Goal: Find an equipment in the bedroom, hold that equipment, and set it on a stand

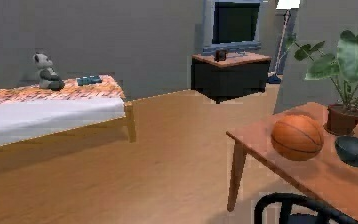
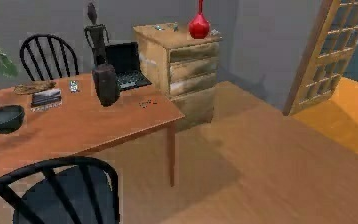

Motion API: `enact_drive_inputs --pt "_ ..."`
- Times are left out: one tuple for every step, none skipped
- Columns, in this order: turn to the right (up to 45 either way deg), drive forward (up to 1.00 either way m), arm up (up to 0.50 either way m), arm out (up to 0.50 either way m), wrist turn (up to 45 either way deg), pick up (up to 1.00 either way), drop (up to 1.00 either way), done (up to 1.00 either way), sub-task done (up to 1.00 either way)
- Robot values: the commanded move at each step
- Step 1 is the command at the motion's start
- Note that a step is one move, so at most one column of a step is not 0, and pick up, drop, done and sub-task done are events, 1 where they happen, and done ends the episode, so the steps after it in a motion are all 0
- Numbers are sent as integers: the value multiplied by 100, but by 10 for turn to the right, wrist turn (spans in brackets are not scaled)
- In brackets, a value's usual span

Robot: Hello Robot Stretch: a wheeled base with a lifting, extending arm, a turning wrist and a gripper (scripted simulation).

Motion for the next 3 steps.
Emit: enact_drive_inputs --pt "0 50 0 0 0 0 0 0 0" --pt "180 0 0 0 0 0 0 0 0" --pt "0 45 0 0 0 0 0 0 0"
